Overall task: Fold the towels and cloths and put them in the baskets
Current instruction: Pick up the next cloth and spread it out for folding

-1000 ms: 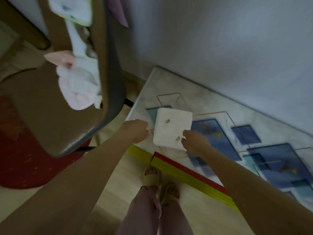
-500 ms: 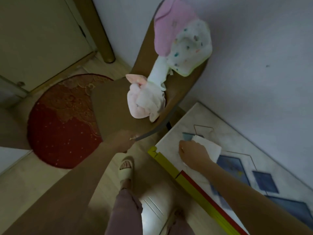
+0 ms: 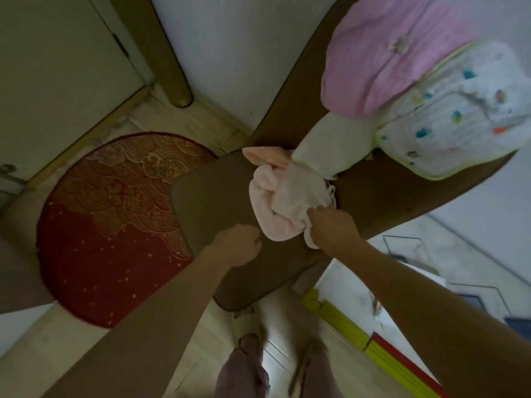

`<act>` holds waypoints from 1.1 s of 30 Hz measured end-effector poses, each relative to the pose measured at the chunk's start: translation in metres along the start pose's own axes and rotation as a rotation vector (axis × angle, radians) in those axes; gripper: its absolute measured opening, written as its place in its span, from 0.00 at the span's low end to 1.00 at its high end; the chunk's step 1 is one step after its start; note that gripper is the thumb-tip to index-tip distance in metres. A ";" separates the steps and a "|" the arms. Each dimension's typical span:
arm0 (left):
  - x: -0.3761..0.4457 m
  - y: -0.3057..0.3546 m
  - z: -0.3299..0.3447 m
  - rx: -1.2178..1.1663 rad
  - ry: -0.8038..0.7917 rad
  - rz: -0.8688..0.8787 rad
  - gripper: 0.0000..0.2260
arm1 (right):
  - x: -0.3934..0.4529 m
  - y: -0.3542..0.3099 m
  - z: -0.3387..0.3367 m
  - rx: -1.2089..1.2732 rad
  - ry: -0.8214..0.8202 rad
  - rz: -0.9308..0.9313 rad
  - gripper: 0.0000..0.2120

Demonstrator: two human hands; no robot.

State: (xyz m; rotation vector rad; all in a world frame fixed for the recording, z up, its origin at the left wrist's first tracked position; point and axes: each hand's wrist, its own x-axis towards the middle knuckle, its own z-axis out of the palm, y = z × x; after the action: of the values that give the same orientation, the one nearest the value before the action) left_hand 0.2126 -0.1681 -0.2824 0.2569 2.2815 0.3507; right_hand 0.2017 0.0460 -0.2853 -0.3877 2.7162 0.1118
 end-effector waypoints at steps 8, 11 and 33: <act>0.063 -0.032 0.011 0.016 -0.071 0.063 0.13 | 0.057 0.010 0.063 -0.142 -0.199 0.077 0.16; 0.070 -0.044 0.016 -0.030 -0.085 0.051 0.13 | 0.056 0.010 0.077 -0.171 -0.213 0.021 0.11; -0.058 0.040 -0.085 -1.109 0.300 0.182 0.12 | -0.040 -0.002 -0.149 1.300 0.112 0.207 0.06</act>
State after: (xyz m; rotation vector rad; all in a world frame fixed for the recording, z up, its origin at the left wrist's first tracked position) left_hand 0.1908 -0.1618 -0.1740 -0.1800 1.9862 1.7360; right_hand 0.1830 0.0347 -0.1326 0.2836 2.2931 -1.5280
